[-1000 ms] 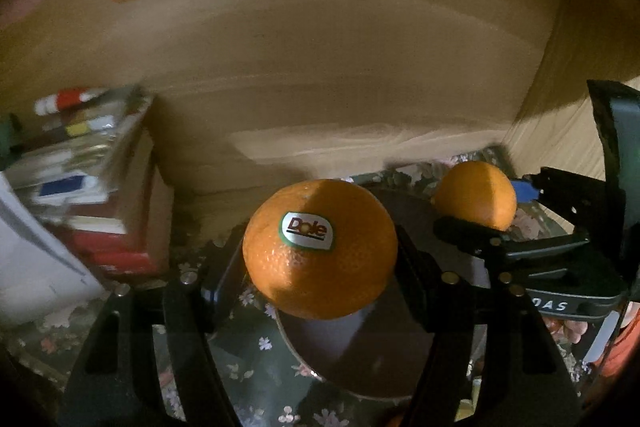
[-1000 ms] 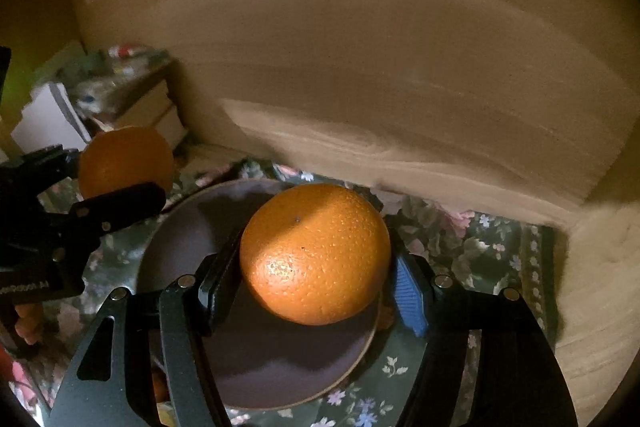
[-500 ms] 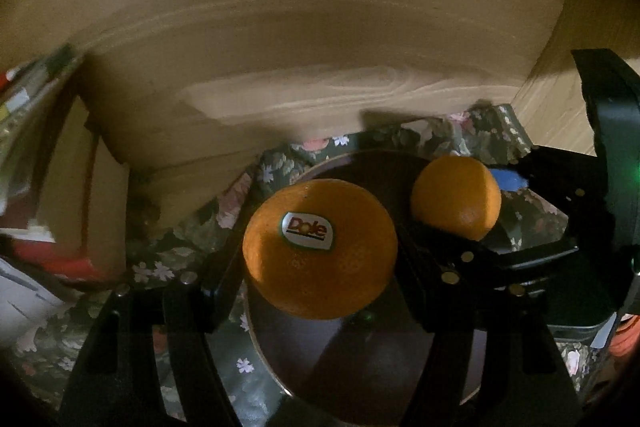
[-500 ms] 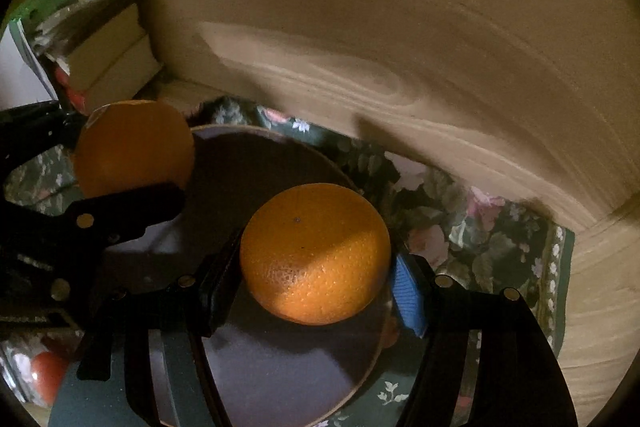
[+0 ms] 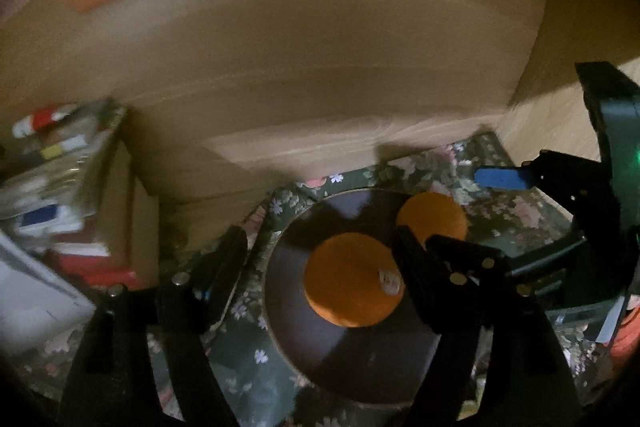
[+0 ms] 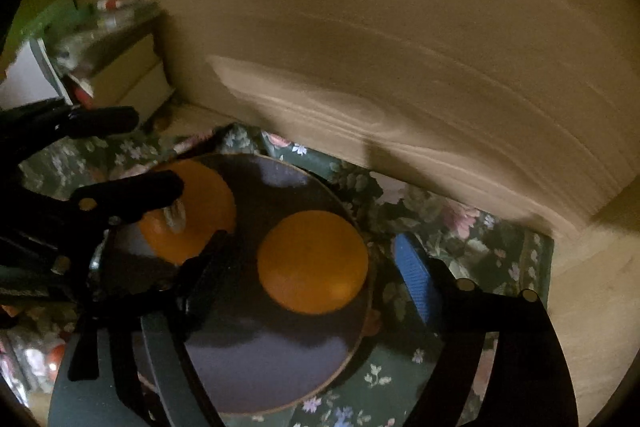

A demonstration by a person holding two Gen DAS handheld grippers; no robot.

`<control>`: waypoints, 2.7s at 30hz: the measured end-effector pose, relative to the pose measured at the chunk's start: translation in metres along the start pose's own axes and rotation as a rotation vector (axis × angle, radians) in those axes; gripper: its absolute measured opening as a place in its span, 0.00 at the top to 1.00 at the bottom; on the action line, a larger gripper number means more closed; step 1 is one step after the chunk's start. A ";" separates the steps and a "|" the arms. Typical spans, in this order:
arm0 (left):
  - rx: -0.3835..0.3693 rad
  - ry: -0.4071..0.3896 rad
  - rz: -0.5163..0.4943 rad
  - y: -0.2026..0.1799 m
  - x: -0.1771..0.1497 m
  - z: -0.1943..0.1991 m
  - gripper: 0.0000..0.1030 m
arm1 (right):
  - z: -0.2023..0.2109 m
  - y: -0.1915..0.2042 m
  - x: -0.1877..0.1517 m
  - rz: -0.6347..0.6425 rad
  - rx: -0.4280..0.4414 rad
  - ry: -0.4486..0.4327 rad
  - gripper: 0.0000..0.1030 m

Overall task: Organize fruits
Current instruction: 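Open both tools to release the oranges on the plate and withdraw, then grasp the pale yellow cylinder with the left tool while the right tool grasps the beige cylinder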

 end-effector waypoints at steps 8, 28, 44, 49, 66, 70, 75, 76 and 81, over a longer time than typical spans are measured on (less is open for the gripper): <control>0.007 -0.074 0.038 0.016 -0.010 0.051 0.17 | 0.052 0.013 -0.004 -0.064 -0.012 -0.114 0.22; 0.013 -0.042 0.042 0.019 -0.123 0.125 0.03 | 0.104 0.099 -0.095 -0.035 -0.003 -0.213 0.07; 0.005 -0.025 0.029 0.002 -0.185 0.132 0.03 | 0.067 0.128 -0.137 -0.162 0.113 -0.122 0.06; -0.020 -0.023 0.020 -0.006 -0.189 0.125 0.08 | 0.068 0.127 -0.138 -0.150 0.087 -0.116 0.08; -0.173 0.053 -0.079 -0.064 -0.189 0.094 0.36 | 0.090 0.073 -0.170 -0.276 0.027 -0.117 0.36; -0.189 0.094 -0.084 -0.073 -0.189 0.080 0.37 | 0.094 0.071 -0.169 -0.264 0.003 -0.127 0.36; -0.189 0.104 -0.064 -0.070 -0.186 0.072 0.37 | 0.096 0.067 -0.169 -0.262 0.005 -0.133 0.36; -0.189 0.105 -0.058 -0.070 -0.184 0.070 0.37 | 0.096 0.067 -0.168 -0.261 0.005 -0.134 0.36; -0.184 0.088 -0.033 -0.068 -0.173 0.069 0.38 | 0.089 0.064 -0.162 -0.259 0.030 -0.130 0.36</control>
Point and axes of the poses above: each gripper's, at about its wrist camera, not at the fingertips, and z roughly against the way its jaws point, y to its left, x to its top, the point moved 5 cm from there along -z, roughly the way its jaws point, and after that the axes turned 10 degrees about z, right-handed, at the moved point
